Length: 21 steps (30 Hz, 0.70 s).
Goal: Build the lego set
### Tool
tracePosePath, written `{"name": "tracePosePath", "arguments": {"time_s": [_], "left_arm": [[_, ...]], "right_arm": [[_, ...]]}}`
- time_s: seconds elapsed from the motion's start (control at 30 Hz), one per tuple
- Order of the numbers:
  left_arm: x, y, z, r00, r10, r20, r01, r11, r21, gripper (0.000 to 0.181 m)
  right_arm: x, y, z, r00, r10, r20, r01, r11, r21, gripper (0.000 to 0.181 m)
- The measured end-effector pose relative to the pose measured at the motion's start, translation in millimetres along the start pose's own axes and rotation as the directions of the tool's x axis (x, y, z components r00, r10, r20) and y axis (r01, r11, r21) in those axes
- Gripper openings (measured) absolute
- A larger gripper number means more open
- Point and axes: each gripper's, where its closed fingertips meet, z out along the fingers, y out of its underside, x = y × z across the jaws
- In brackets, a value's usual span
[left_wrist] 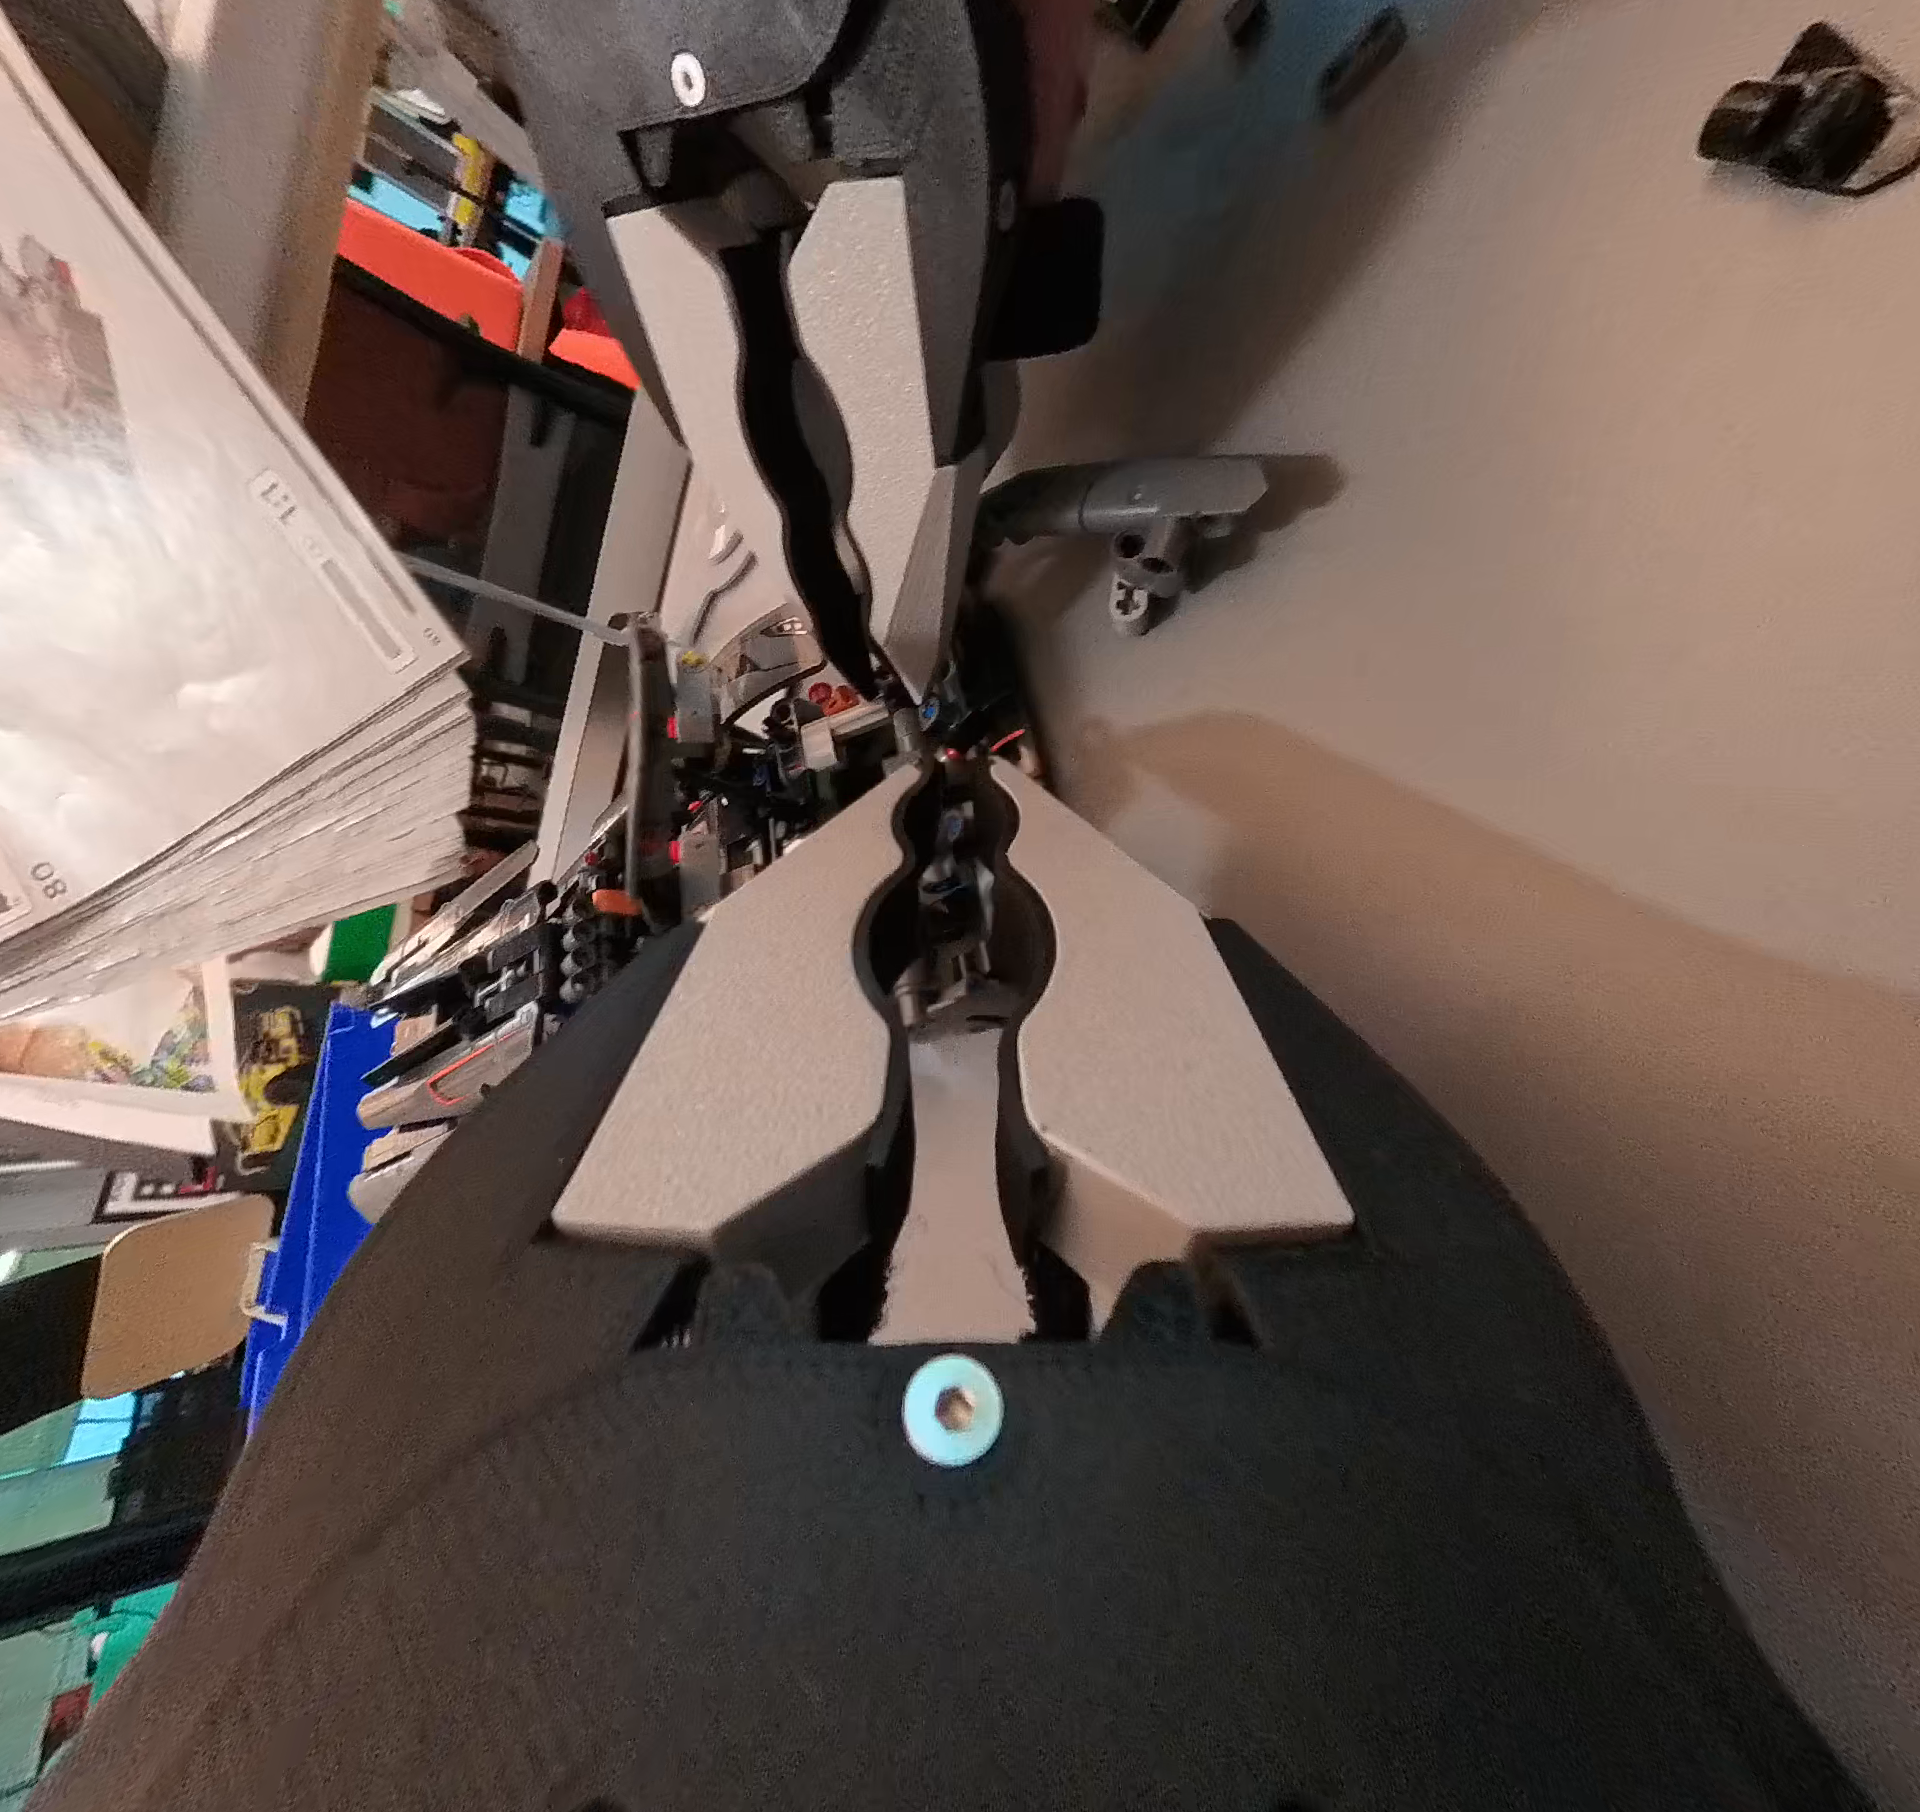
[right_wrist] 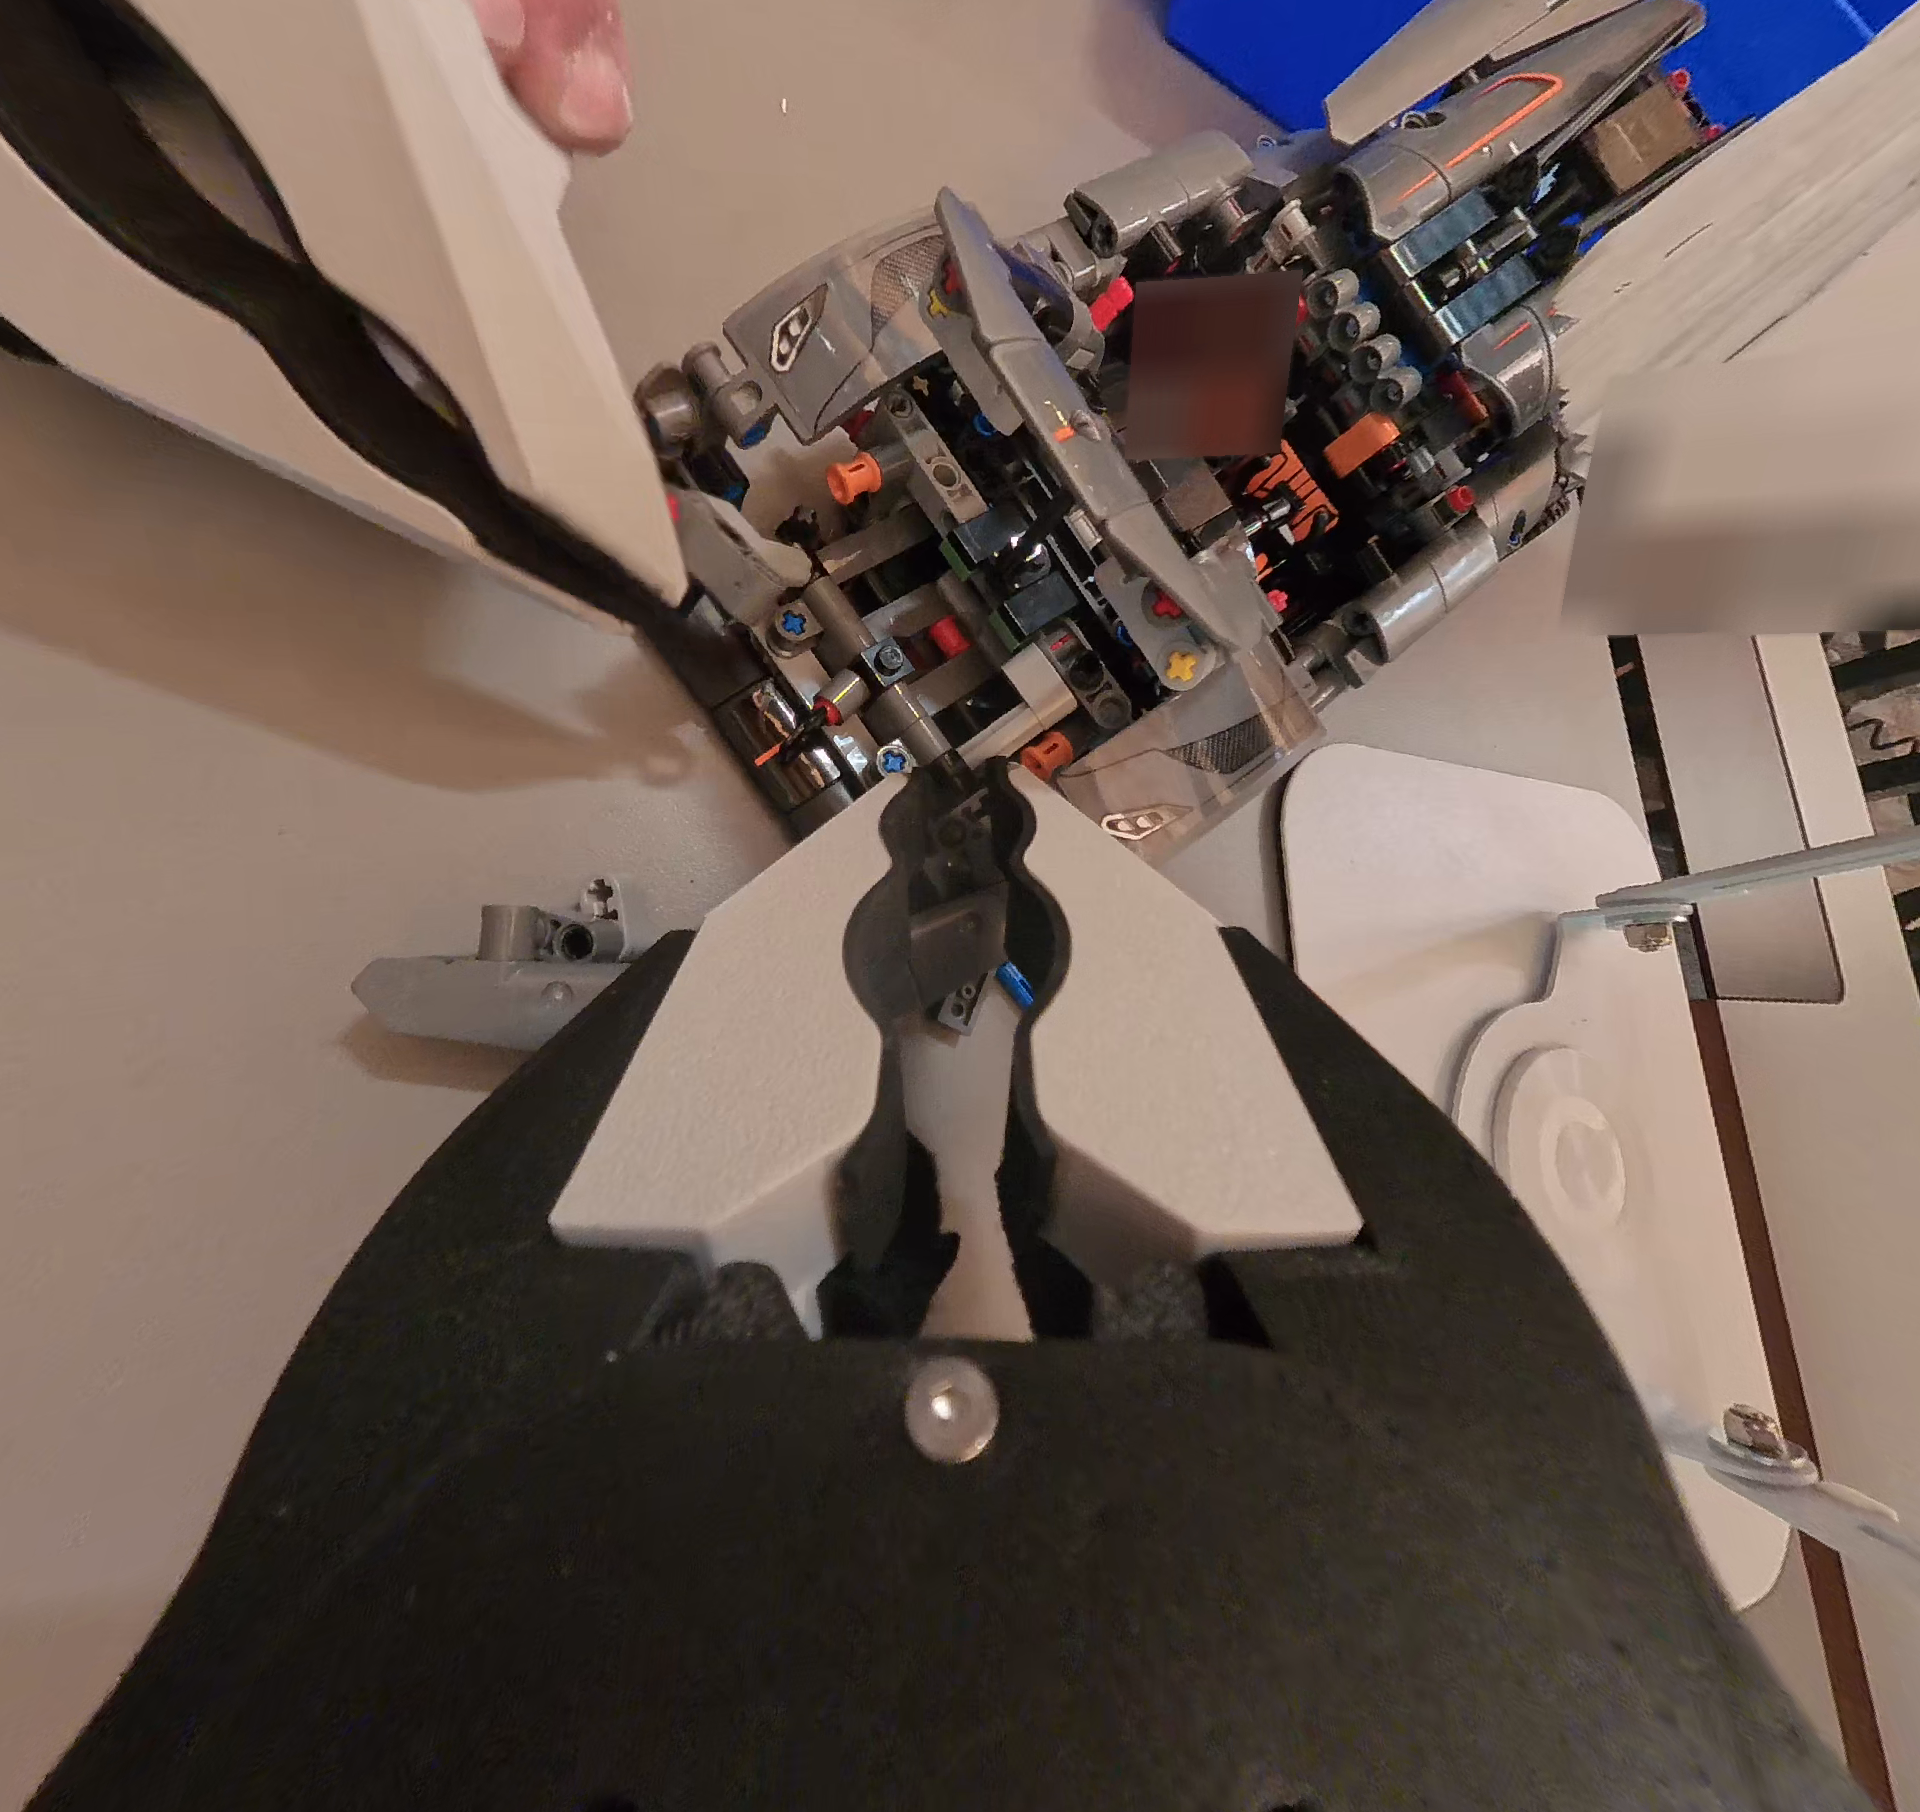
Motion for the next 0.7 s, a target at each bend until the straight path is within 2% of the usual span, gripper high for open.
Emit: {"name": "tracePosePath", "arguments": {"time_s": [0.2,0.33,0.5,0.63,0.7], "left_arm": [[18,3,5,0.997,0.033,-0.076,-0.034,0.999,-0.019,0.007],[4,2,-6,0.999,-0.005,-0.052,0.006,1.0,0.009,0.011],[-29,25,-23,0.995,-0.083,0.051,0.084,0.996,-0.023,0.016],[-20,42,-22,0.995,-0.1,0.013,0.101,0.989,-0.107,0.016],[-16,46,-22,0.987,-0.159,-0.014,0.156,0.981,-0.116,0.013]], "right_arm": [[0,0,0,1.0,0.0,0.002,0.0,1.0,0.005,0.009],[0,0,0,1.0,0.0,0.003,0.0,1.0,0.005,0.009],[0,0,0,1.0,0.004,0.004,-0.004,1.0,0.008,0.009],[0,0,0,1.0,0.004,0.004,-0.004,1.0,0.009,0.009],[0,0,0,1.0,0.004,0.003,-0.004,1.0,0.008,0.009]]}}
